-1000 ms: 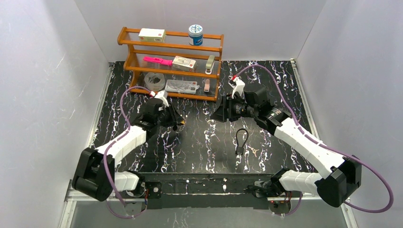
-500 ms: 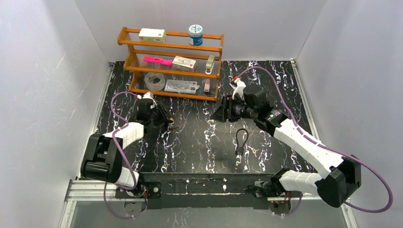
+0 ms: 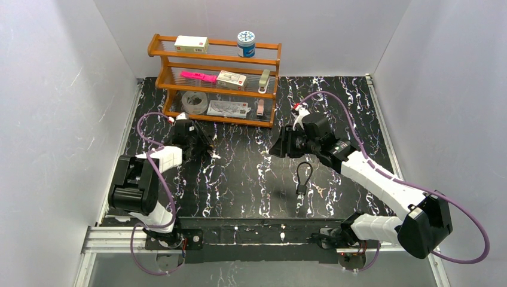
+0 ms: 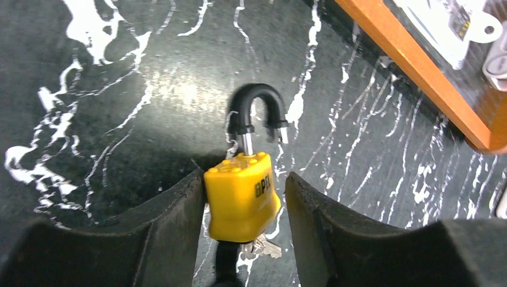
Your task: Unlock with the key
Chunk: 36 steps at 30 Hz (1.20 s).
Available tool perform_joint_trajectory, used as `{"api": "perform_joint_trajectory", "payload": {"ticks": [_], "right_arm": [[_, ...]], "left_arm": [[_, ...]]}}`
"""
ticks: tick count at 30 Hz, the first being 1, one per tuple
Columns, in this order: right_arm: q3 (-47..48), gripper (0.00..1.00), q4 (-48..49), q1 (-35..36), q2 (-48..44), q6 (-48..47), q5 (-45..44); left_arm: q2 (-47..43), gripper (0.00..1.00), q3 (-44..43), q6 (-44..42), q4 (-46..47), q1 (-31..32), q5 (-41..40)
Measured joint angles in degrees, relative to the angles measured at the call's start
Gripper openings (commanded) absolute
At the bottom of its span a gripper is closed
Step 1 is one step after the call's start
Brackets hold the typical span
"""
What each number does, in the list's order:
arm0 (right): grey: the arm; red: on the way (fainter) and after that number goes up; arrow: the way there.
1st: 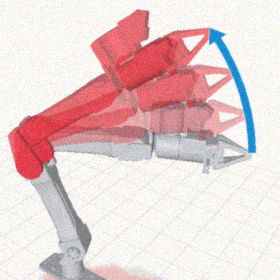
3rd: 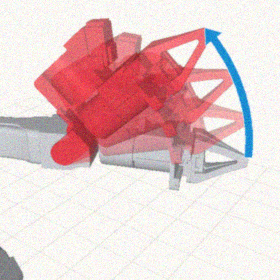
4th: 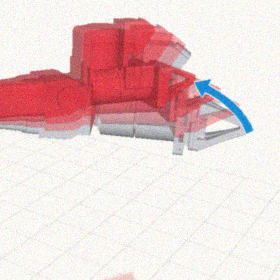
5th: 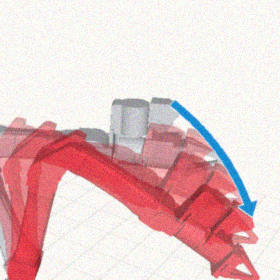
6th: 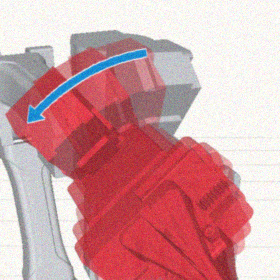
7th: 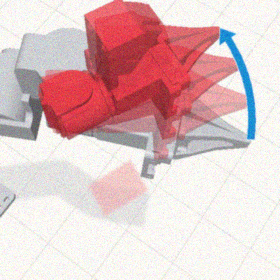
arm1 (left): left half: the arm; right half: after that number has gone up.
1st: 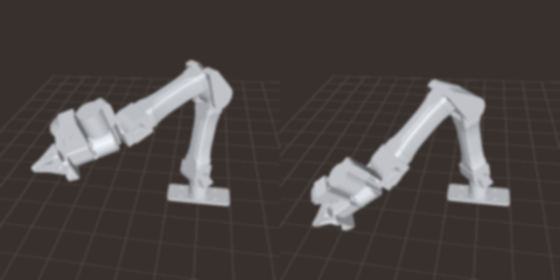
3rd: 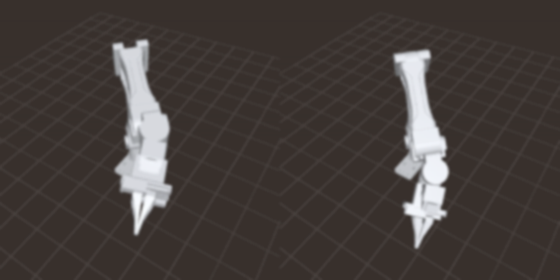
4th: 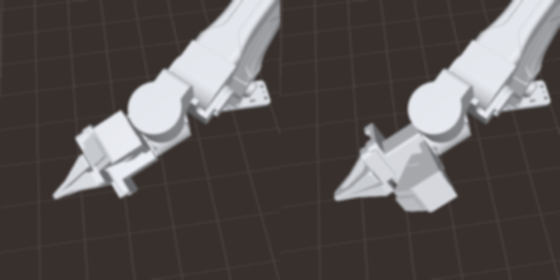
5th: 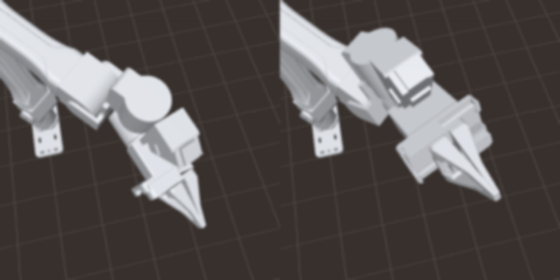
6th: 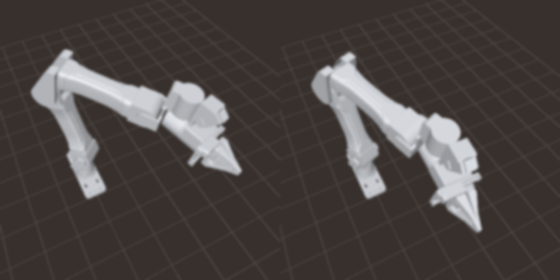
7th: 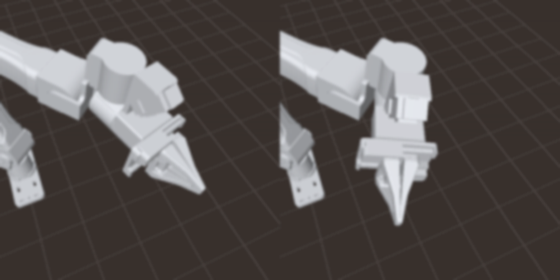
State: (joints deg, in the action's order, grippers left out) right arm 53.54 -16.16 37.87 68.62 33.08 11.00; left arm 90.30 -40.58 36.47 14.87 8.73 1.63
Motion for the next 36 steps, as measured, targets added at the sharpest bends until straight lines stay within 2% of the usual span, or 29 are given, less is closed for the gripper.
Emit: {"api": "perform_joint_trajectory", "payload": {"ticks": [6,13,15,16,17,20,24,29,32,36], "right_arm": [[0.00,0.57,-0.66,-0.42,0.00,0.00,-4.79],[0.02,0.58,-4.44,-1.75,0.00,0.90,-15.10],[0.02,0.58,-6.19,-2.99,0.00,1.29,-18.36],[0.02,0.58,-7.06,-3.76,0.00,1.33,-19.63],[0.02,0.58,-7.80,-4.37,0.04,1.33,-20.46],[0.02,0.70,-10.54,-6.71,0.63,1.49,-22.58],[-0.11,0.74,-13.46,-8.07,2.25,2.16,-24.57],[-2.71,0.74,-14.69,-8.24,3.98,3.80,-25.00],[-3.63,0.63,-16.48,-8.24,6.62,5.05,-24.50],[-4.46,0.61,-18.03,-8.22,8.79,6.29,-21.24]], "left_arm": [[-2.16,0.64,-0.11,-0.13,-4.57,-0.04,-6.62],[-9.27,0.75,-5.05,-2.29,-15.89,-0.04,-12.68],[-12.52,0.84,-6.62,-3.41,-19.08,-0.04,-13.20],[-14.43,0.94,-7.32,-3.91,-20.57,-0.04,-13.31],[-16.02,0.98,-7.76,-4.15,-21.57,-0.04,-13.42],[-22.77,0.98,-7.98,-5.42,-25.49,-0.07,-13.25],[-31.32,0.98,-6.73,-6.75,-28.48,-0.07,-10.12],[-38.12,0.96,-2.54,-6.75,-29.24,-0.17,-1.60],[-38.75,0.92,0.57,-5.31,-28.13,-0.15,3.56],[-38.73,0.89,5.18,-2.21,-25.55,-0.17,9.38]]}}
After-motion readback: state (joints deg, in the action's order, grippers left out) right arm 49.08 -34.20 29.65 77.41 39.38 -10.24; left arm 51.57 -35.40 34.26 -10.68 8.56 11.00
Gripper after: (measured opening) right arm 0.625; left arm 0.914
